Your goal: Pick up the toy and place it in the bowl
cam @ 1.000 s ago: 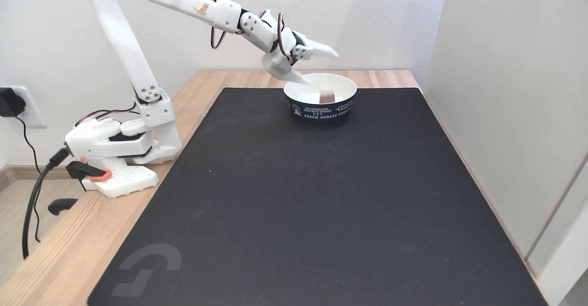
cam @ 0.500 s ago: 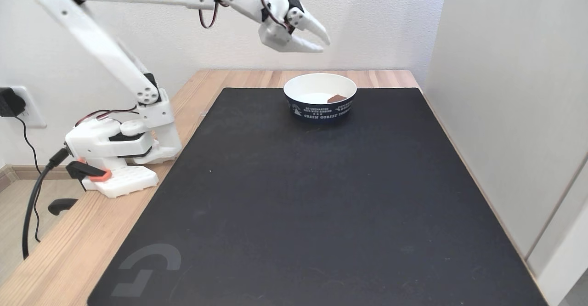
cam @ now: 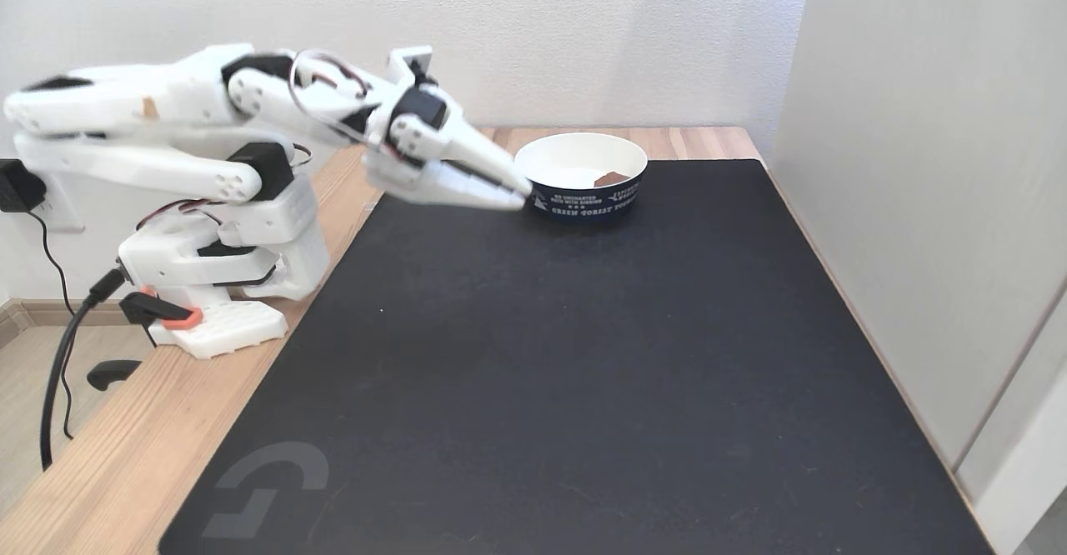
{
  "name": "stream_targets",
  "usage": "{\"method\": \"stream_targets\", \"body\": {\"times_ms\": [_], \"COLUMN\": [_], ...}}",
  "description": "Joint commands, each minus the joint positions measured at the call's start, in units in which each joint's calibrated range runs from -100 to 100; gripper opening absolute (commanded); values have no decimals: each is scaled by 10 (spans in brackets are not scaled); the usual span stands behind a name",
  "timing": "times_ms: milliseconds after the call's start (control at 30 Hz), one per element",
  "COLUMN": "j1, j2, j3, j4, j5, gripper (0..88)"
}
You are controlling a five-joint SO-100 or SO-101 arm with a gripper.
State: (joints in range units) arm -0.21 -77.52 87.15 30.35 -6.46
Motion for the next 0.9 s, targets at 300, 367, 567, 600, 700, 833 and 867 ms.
{"method": "stream_targets", "body": {"times_ms": [300,367,567,600,700,833,867], "j1": [27,26,24,25,22,22,22], "j2": [-206,-209,-216,-216,-216,-216,-216], "j3": [125,125,124,124,124,124,124], "j4": [138,184,221,221,221,221,221], "j5": [55,55,55,54,54,54,54], "gripper": [21,22,22,22,22,22,22]}}
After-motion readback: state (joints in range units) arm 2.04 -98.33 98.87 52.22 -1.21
